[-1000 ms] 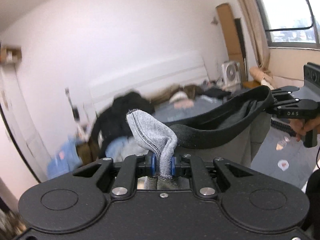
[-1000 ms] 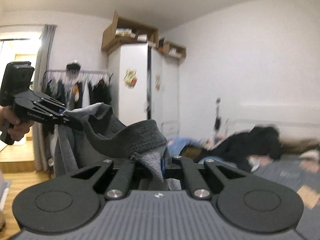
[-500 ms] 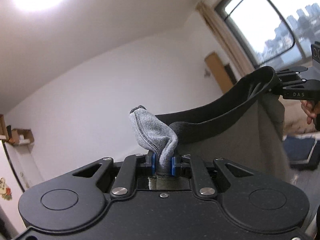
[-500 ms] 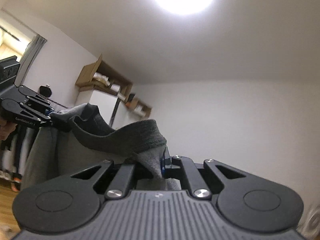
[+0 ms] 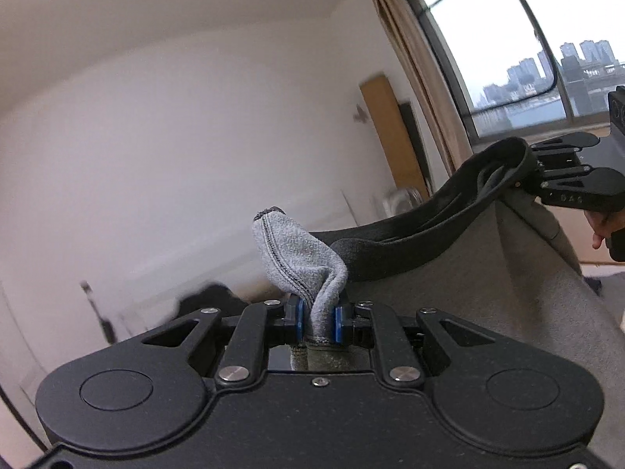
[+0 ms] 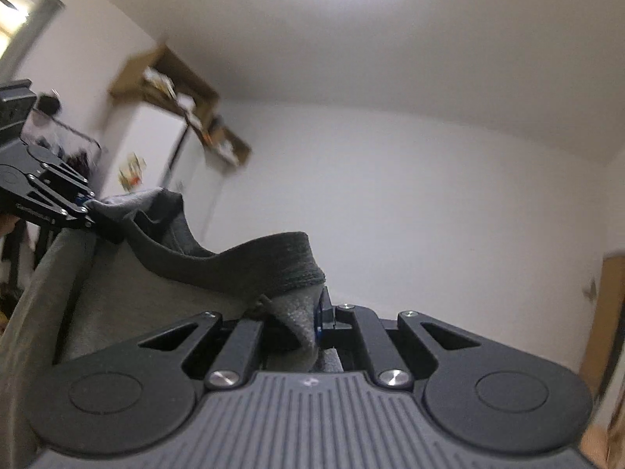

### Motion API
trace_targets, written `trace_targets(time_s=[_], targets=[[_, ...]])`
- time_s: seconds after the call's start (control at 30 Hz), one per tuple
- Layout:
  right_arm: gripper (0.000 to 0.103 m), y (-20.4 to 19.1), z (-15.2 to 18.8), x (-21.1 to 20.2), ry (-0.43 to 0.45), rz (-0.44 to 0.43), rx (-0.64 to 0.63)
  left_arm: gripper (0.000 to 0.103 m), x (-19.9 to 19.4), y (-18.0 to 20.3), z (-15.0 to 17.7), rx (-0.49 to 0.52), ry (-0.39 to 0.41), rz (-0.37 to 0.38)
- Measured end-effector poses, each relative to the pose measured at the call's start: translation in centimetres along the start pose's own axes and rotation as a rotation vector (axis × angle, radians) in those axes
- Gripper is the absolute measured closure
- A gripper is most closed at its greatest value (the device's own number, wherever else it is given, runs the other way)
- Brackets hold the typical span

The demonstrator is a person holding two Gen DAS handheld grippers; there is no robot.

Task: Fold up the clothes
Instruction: 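Hold the sweatshirt up with both grippers and spread it apart, then lower the sweatshirt flat onto the bed and open both grippers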

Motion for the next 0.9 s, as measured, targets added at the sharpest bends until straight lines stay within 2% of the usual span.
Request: trace_targets(time_s=[0.17, 0.3, 0.43, 0.53, 0.6, 0.67, 0.7, 0.73, 0.8, 0.9], targets=[[0.098, 0.9, 9.6, 8.4, -0.154, 0.042, 0.0, 0.089, 13.0, -3.4, 5.2, -0.075, -0.112, 0.067], [0.098, -0.1, 18.4, 16.0, -0.291, 0.062, -0.004, 0.089, 23.4, -6.2, 10.5, -0.134, -0.212, 0.102], [0.098, -1.6, 27.6, 23.3, -0.441, 0.061, 0.027, 0.089, 33.6, -7.9, 18.1, -0.213, -0.334, 0.132], [0.097, -2.8, 35.0, 27.9, -0.547, 0.052, 0.036, 0.087, 37.8, -8.8, 25.5, -0.273, -0.416, 0.114], [0.095, -3.9, 39.3, 29.6, -0.595, 0.066, 0.009, 0.083, 38.0, -9.9, 30.5, -0.312, -0.467, 0.078], [0.093, -3.4, 43.7, 28.8, -0.631, 0.076, 0.016, 0.072, 37.4, -10.5, 34.5, -0.34, -0.507, 0.046], [0.089, -3.4, 45.4, 28.9, -0.657, 0.09, 0.031, 0.062, 36.9, -10.8, 36.3, -0.35, -0.523, 0.028], [0.079, -3.2, 46.8, 28.9, -0.685, 0.108, 0.043, 0.051, 35.8, -11.3, 37.4, -0.355, -0.525, 0.011], [0.067, -2.4, 48.5, 29.0, -0.712, 0.147, 0.054, 0.039, 33.8, -12.3, 39.0, -0.368, -0.509, -0.021], [0.05, -1.5, 48.8, 28.5, -0.698, 0.177, 0.071, 0.035, 30.9, -13.4, 39.6, -0.411, -0.486, -0.066]])
Point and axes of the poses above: each gripper's, at about its wrist camera, not at the fingertips, and x roughly the way its jaws point, y to its right, z to its underside, the point moved 4 cm from there along x, roughly the way its jaws point, and after that the axes turned 13 degrees about z, right-handed, at the moved point
